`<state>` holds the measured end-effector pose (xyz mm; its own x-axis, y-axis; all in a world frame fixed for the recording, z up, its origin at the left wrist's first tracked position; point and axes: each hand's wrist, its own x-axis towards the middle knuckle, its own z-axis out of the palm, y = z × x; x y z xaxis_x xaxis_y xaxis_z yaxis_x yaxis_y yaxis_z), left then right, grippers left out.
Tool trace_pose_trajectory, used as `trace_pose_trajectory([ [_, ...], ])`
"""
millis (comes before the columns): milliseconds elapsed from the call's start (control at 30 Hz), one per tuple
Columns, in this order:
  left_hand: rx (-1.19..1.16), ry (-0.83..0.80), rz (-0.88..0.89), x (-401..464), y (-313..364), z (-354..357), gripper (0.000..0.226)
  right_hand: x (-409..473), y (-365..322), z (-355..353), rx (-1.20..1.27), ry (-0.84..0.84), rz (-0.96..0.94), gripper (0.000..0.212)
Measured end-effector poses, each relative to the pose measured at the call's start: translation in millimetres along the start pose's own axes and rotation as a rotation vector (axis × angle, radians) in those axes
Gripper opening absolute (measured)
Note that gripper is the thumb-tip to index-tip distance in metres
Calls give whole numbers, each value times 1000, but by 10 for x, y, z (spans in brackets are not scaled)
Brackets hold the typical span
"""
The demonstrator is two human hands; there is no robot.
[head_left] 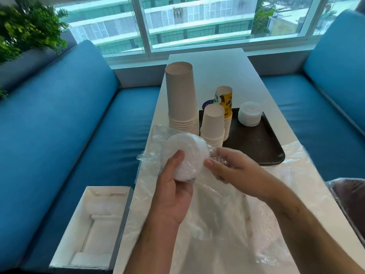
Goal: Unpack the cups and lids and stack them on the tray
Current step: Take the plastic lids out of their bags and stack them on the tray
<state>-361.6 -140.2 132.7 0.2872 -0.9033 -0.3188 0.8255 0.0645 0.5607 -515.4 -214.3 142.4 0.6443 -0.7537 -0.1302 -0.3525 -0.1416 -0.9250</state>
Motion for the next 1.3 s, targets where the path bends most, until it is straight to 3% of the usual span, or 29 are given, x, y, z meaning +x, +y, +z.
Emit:
trace_pose_trajectory([
  [133, -63, -22, 31, 25, 31, -15, 49, -14, -32, 151, 227, 30, -42, 48],
  [233, -95, -54, 41, 46, 40, -40, 78, -45, 12, 244, 279, 194, 3, 59],
  [333, -44, -23, 66, 74, 64, -74, 105, -118, 105, 342, 85, 227, 44, 68],
  [467, 45, 52, 77, 30, 72, -71, 75, -259, 234, 290, -54, 12, 43, 62],
  [500, 50, 57, 81, 24, 68, -69, 70, -261, 254, 251, -130, 28, 16, 59],
  [633, 61, 81, 111, 31, 58, -13, 75, -269, 112, 130, -299, 470, -71, 60],
  [733, 107, 103, 107, 18, -24, 33, 76, -276, -143, 292, -530, 307, -107, 62],
  [800, 147, 129, 95, 3, -65, 56, 72, -244, -148, 465, -651, 296, -169, 46],
  [900, 102, 115, 82, 35, -34, 46, 73, -210, -54, 546, -651, 383, -285, 39],
  [1000, 36, 117, 46, 45, 59, 38, 67, -229, 94, 460, -609, 257, -345, 34],
  [1200, 33, 98, -55, -15, 69, 26, 59, -230, 319, 207, -720, 79, -314, 31],
  [1300, 101, 90, -33, -51, 34, 23, 60, -218, 210, 81, -749, -87, -194, 29],
])
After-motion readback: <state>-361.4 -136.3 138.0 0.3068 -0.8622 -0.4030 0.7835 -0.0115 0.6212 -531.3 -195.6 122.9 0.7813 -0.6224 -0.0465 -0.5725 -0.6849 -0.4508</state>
